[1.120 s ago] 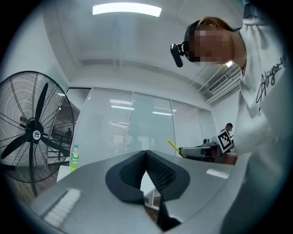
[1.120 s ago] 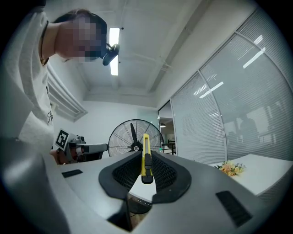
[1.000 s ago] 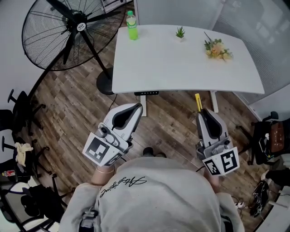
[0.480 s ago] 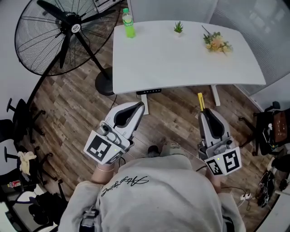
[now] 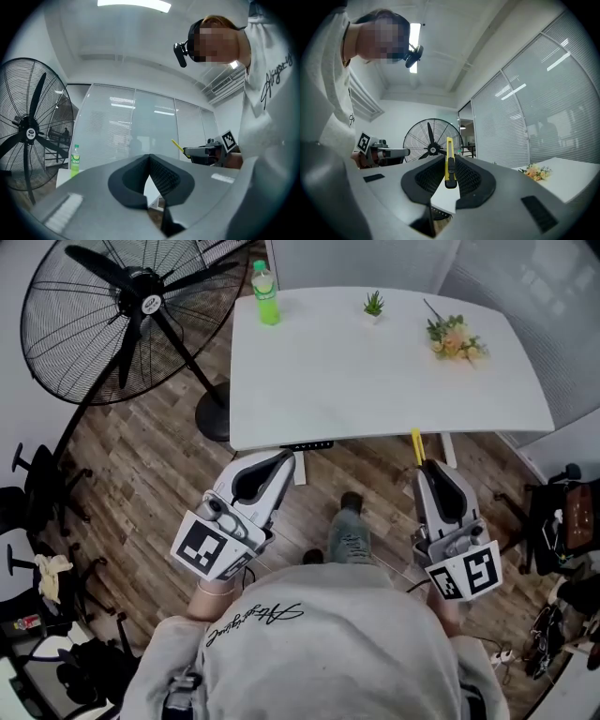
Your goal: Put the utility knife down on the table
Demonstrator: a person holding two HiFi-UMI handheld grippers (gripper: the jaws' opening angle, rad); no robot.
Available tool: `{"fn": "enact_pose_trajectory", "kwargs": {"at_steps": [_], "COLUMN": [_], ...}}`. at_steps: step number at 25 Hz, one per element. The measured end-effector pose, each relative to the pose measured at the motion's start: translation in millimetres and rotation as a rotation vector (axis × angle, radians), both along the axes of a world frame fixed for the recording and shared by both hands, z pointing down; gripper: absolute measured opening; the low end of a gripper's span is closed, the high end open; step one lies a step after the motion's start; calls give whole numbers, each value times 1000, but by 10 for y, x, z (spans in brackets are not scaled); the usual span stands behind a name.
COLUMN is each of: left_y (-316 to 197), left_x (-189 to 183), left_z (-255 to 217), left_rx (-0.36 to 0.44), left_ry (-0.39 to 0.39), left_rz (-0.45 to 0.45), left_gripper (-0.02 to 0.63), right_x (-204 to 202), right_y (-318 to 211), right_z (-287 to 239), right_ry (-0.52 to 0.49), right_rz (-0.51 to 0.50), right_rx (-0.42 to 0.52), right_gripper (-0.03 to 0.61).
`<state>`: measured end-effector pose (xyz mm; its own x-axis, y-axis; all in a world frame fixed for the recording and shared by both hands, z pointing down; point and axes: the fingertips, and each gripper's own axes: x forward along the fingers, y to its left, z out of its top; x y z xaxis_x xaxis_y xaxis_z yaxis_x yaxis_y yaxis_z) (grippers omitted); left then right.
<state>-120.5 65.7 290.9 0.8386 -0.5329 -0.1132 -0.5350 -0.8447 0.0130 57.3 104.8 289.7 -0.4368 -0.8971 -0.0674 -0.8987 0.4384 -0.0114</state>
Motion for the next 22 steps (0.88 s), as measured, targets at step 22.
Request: {"fn": "enact_pose_trajectory", "kwargs": {"at_steps": [22], "left_y": [-1950], "left_x": [1118], "left_z": [-244], "left_rx": [50], "left_ry": [10], "left_rz": [-144], "left_gripper": [-1], "right_x": [1189], "right_y": [-2197], "right_z": [-189], "right_ry": [3], "right_rz": [-117], "right_rx": [44], "right_gripper": [67]}}
